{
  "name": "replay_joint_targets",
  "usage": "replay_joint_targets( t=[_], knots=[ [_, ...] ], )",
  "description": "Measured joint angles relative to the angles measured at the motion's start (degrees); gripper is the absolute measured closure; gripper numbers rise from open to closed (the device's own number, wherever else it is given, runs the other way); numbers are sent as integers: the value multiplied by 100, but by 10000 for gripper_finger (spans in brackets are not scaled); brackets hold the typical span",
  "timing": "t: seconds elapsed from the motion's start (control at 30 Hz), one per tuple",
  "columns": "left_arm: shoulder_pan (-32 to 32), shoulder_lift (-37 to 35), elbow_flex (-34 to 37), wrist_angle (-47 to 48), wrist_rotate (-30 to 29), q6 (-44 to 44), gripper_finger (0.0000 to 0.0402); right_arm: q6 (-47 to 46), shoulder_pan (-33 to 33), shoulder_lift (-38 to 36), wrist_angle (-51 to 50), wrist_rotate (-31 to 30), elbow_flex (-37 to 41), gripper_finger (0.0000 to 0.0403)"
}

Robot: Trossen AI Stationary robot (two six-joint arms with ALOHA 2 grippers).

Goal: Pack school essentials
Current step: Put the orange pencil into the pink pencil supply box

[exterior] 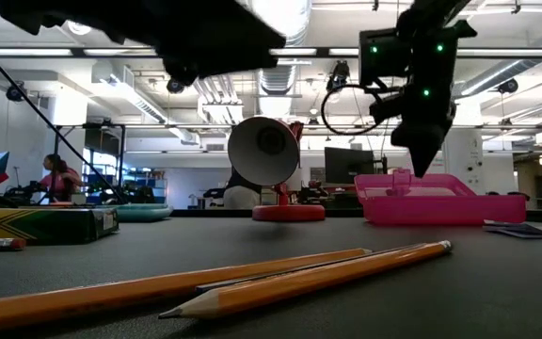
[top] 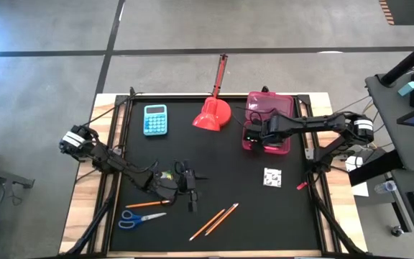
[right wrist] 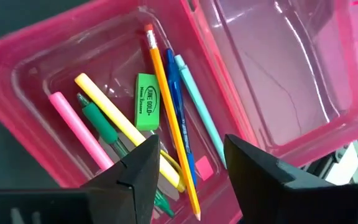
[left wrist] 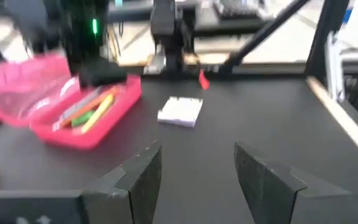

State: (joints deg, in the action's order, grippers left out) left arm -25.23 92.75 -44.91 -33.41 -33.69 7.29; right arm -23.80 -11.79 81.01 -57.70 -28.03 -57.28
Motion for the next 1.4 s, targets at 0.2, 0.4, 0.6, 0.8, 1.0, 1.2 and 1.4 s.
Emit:
replay_joint_targets(
  t=[0.2, 0.4, 0.6, 0.8, 1.0, 1.2, 1.4],
  knots=[
    [4, 0, 0, 1265, 94, 1186, 219, -174, 241, -54, -88, -4, -309, 238],
    [4, 0, 4, 2040, 1001, 2061, 219, -355, 627, -186, -91, -2, -418, 237],
    [-22, 0, 4, 2248, 2101, 2338, 219, -878, 1134, -406, -79, -6, -423, 240],
    [-92, 0, 4, 2886, 2655, 2963, 219, -1619, 1871, -678, -38, -53, -423, 237],
    [-270, 0, 2, 4101, 2754, 3560, 219, -2515, 2901, -765, 57, -343, -423, 236],
    [-460, -26, -19, 5044, 2702, 3853, 219, -2941, 3888, -576, 679, -853, -421, 241],
    [-563, -56, -24, 5313, 2741, 3834, 219, -3093, 4477, -298, 1149, -1167, -419, 242]
  ],
)
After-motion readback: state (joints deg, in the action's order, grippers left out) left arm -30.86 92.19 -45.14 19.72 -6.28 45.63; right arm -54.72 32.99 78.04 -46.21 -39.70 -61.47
